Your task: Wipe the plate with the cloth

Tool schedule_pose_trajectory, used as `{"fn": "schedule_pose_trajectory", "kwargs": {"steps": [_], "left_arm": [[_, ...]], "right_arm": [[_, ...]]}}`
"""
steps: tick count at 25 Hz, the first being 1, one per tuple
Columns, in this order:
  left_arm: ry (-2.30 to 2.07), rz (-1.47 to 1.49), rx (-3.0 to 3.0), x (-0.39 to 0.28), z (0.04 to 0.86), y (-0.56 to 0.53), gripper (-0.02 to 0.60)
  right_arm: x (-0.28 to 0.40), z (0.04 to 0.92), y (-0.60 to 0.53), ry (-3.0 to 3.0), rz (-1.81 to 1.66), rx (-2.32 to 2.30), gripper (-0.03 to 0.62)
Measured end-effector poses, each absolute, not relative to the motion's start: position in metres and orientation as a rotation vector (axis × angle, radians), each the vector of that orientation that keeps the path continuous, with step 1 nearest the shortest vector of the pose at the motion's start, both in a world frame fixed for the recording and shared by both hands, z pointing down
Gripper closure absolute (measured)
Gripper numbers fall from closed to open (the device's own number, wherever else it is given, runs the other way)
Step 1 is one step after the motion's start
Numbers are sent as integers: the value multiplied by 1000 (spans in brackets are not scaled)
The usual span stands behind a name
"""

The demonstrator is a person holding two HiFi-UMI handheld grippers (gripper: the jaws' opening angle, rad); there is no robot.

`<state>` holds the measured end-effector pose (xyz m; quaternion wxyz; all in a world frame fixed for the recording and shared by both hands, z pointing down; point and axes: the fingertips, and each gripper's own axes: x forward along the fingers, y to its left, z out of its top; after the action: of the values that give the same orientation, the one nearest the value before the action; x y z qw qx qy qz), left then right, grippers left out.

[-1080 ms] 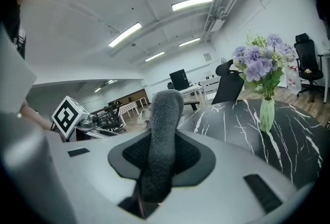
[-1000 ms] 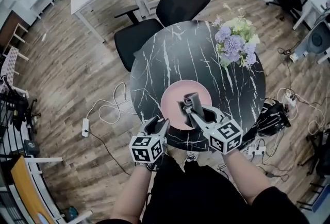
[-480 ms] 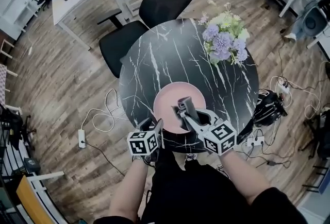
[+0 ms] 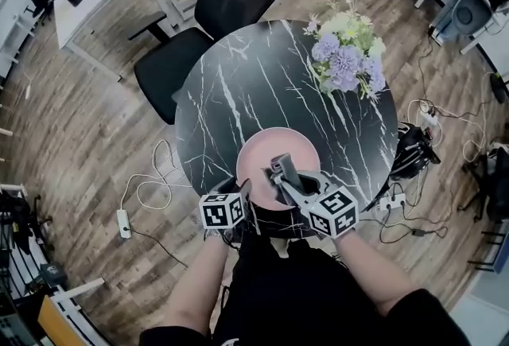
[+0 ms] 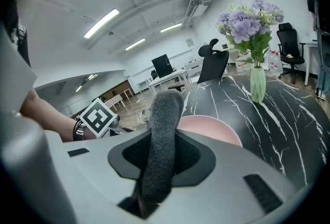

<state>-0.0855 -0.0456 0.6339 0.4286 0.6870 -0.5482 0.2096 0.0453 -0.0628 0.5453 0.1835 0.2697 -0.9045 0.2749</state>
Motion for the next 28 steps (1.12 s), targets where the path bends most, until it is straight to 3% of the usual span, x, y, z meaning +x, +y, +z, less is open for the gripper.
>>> {"fn": "schedule_pose_trajectory", "kwargs": {"steps": [8, 14, 28], "left_arm": [[-1269, 522, 1704, -92, 649, -62, 404], [-1224, 518, 1700, -94, 655, -66, 493], [-1293, 455, 1604, -96, 659, -69, 541]], "right_arm": [[23, 575, -64, -2440, 890, 763, 488], [11, 593, -63, -2362, 957, 763, 488], [-8, 632, -40, -2185, 1087, 684, 488]]}}
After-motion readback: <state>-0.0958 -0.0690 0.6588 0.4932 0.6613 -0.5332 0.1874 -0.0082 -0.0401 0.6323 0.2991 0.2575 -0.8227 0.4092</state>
